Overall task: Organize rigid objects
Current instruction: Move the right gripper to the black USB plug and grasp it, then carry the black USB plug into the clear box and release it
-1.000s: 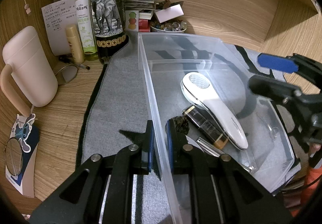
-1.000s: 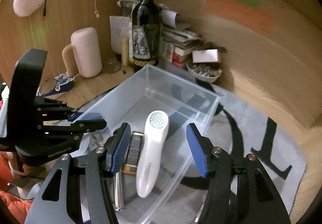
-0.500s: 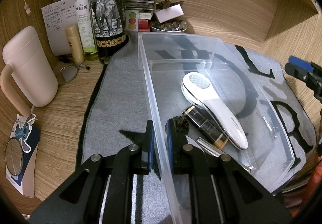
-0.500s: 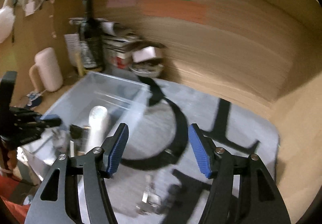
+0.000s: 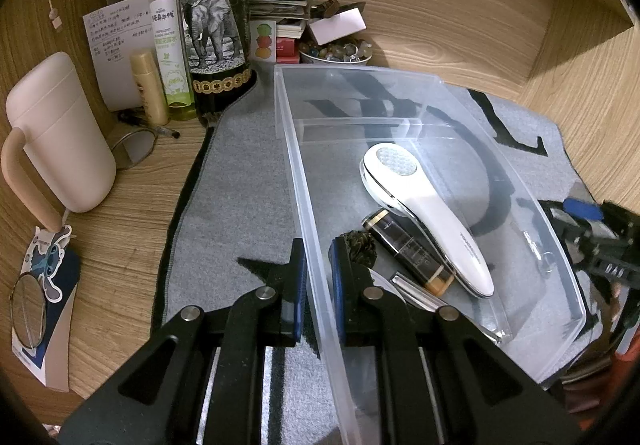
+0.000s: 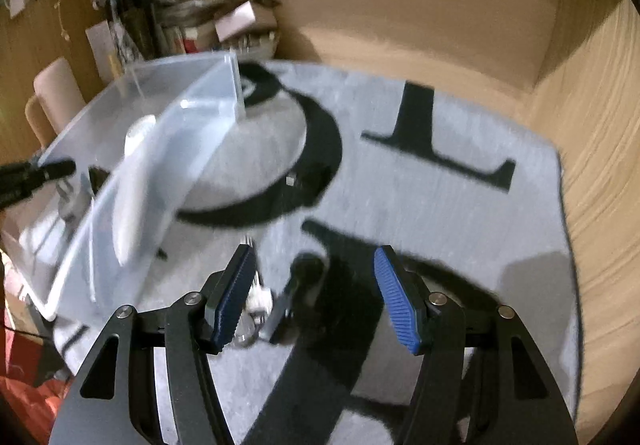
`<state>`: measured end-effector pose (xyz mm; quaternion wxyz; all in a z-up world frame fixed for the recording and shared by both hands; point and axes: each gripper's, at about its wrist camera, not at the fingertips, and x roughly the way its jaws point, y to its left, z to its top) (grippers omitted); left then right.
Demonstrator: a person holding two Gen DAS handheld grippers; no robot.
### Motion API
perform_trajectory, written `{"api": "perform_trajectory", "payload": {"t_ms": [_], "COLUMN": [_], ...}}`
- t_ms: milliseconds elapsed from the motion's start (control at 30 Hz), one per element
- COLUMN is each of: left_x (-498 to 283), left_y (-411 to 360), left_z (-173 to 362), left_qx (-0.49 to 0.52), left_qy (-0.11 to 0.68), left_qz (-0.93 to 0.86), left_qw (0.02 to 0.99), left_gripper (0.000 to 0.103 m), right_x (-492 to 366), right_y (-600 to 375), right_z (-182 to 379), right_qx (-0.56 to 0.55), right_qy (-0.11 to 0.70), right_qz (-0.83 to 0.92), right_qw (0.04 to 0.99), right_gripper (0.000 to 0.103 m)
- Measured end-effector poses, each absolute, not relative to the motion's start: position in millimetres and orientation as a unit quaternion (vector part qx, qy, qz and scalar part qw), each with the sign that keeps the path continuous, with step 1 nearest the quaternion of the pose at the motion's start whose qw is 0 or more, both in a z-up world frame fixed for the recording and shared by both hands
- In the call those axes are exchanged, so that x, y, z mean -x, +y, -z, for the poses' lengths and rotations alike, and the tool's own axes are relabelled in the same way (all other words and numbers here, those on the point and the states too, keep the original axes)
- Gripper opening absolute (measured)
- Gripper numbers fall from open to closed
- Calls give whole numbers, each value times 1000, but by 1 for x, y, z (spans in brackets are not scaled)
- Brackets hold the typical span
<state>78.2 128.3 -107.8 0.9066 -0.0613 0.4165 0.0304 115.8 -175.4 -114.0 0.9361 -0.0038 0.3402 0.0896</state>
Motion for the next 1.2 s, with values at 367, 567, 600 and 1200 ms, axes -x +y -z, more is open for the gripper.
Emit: {"api": "perform_trajectory", "payload": {"t_ms": [367,567,600,1200], "left_x": [-78,-78,-78,-78], "left_y": [128,128,128,128], "left_z": [108,108,108,108], "left_qx": [62,62,62,62], "left_qy": [416,416,416,416], "left_qz": [-30,-31,-30,-30], "left_qw": [907,907,907,907], "left_gripper": [11,11,11,11], "right_x": [-107,-105,-104,-102], "right_y": [-181,-183,-184,-162], "right_z": [136,128,125,68], "right_qx": [-15,-18,-18,18], "right_qy": [348,334,330,256], "right_qz": [-98,-90,-89,-106], "right_qw": [932,938,939,961], "right_gripper": [28,28,28,28]}}
